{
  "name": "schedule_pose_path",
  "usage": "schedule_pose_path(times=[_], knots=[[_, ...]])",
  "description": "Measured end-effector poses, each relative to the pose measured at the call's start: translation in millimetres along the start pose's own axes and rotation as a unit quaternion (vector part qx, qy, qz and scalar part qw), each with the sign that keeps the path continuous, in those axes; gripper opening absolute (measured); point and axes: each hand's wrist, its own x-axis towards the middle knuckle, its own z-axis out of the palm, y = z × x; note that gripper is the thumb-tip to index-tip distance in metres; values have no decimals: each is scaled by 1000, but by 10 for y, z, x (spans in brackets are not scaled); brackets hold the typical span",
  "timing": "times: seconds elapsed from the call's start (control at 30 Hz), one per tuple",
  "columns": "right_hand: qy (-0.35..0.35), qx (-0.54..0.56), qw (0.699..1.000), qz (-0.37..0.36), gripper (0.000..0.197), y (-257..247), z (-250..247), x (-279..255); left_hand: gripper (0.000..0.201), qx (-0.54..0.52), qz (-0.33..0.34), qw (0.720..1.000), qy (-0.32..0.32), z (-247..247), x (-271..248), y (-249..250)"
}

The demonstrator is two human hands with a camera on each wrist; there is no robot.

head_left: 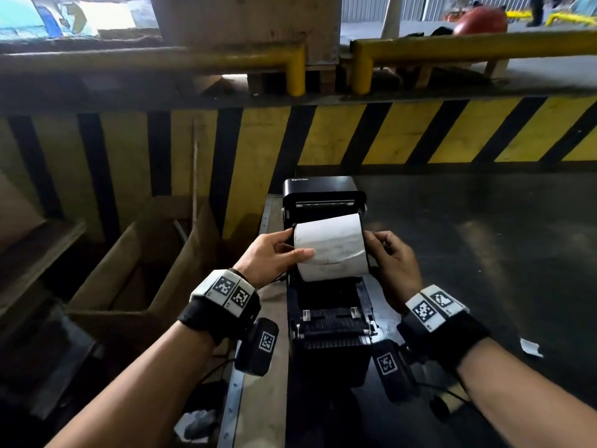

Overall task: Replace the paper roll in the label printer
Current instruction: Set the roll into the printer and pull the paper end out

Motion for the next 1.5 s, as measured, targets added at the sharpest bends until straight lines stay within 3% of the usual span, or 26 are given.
schedule_pose_path(times=[0.07,0.17,0.2,0.37,0.5,0.67,0.83,0.97,1.17,1.5], knots=[[-13,-23,1000,6,13,54,-1,101,37,3,-7,1000,12,-28,99,-72],[-32,-50,998,32,24,177,-44,242,88,29,-29,999,30,-34,248,-231],[-38,-65,996,38,27,223,-77,294,94,39,-36,998,31,-37,287,-295],[-135,-247,960,10,26,366,-211,562,94,99,-47,992,59,-93,427,-528],[-202,-393,897,9,25,382,-283,709,66,133,-51,988,51,-57,465,-658],[-231,-492,839,-25,24,493,-345,777,77,195,-63,977,63,41,491,-771],[-220,-528,820,-22,26,645,-342,783,68,221,-65,970,79,148,461,-782],[-243,-555,795,-34,27,660,-311,768,78,228,-91,965,93,171,459,-872],[-250,-571,780,-48,29,726,-322,748,83,277,-97,952,92,237,466,-965],[-207,-553,805,-59,34,713,-302,620,78,368,-98,918,110,337,412,-1081]])
